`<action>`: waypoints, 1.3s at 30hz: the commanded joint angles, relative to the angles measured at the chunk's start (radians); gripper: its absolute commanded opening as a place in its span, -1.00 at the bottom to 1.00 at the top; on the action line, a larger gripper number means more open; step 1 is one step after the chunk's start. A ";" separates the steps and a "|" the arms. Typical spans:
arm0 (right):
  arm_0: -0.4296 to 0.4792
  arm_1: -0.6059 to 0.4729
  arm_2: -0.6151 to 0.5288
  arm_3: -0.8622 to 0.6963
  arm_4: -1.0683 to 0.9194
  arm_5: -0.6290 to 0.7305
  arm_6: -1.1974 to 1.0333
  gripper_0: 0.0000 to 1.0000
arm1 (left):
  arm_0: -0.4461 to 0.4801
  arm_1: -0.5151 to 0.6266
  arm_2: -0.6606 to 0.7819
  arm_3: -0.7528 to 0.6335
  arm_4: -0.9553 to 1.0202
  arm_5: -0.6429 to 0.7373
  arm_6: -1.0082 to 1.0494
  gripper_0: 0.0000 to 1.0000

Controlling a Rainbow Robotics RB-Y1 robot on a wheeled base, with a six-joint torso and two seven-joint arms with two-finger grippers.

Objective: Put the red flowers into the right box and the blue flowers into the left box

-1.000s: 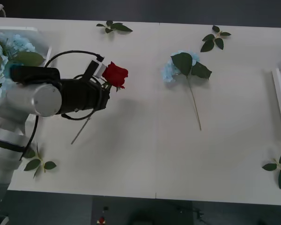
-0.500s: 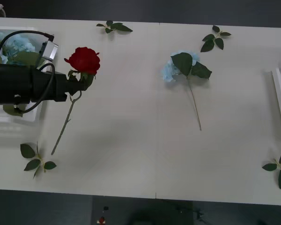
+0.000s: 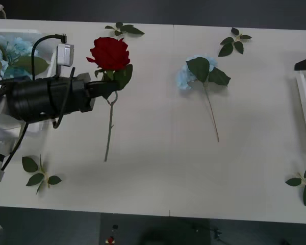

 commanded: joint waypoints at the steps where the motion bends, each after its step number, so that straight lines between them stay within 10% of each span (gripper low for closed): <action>1: -0.001 0.031 -0.015 -0.050 -0.125 0.028 -0.111 1.00 | -0.027 -0.043 -0.077 -0.022 0.084 -0.077 -0.169 -1.00; 10: 0.050 0.031 -0.056 -0.189 -0.385 0.118 0.032 1.00 | -0.065 -0.145 -0.197 -0.023 0.228 -0.228 -0.259 -1.00; 24: 0.422 0.031 -0.242 -0.606 -0.763 0.146 0.612 1.00 | -0.080 -0.289 -0.215 -0.060 0.280 -0.267 -0.259 -1.00; 39: 0.468 0.031 -0.182 -0.612 -1.039 0.241 0.978 1.00 | -0.083 -0.396 -0.244 -0.100 0.200 -0.373 -0.259 -1.00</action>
